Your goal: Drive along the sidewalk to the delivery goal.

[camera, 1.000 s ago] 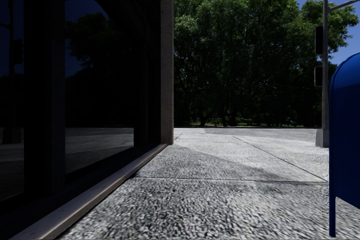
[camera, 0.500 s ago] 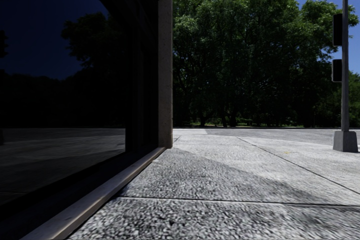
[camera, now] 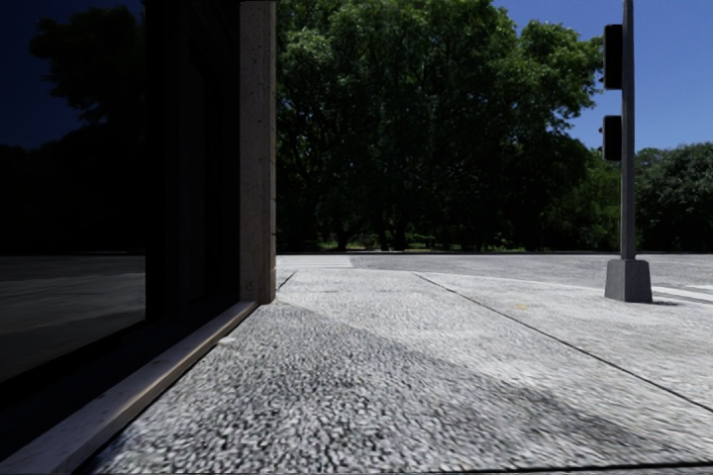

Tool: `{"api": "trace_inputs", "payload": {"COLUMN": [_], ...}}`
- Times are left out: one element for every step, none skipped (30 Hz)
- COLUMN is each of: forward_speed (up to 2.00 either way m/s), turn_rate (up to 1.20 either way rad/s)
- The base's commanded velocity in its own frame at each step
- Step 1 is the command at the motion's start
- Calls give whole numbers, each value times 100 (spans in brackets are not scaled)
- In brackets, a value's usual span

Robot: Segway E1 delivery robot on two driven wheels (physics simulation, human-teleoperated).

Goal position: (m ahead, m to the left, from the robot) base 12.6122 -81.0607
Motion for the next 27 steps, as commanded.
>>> {"api": "trace_inputs", "payload": {"forward_speed": [133,133,133,133,133,133,133,133,133,133,133,133,133,133,133,133,133,133,133,133,133,132,132,132,132,132,132], "turn_rate": [0,0,0,0,0,0,0,0,0,0,-6,-53,-80,-98,-102,-102,-103,-103,-103,-103,-103,-101,-99,-99,-98,-98,-97]}}
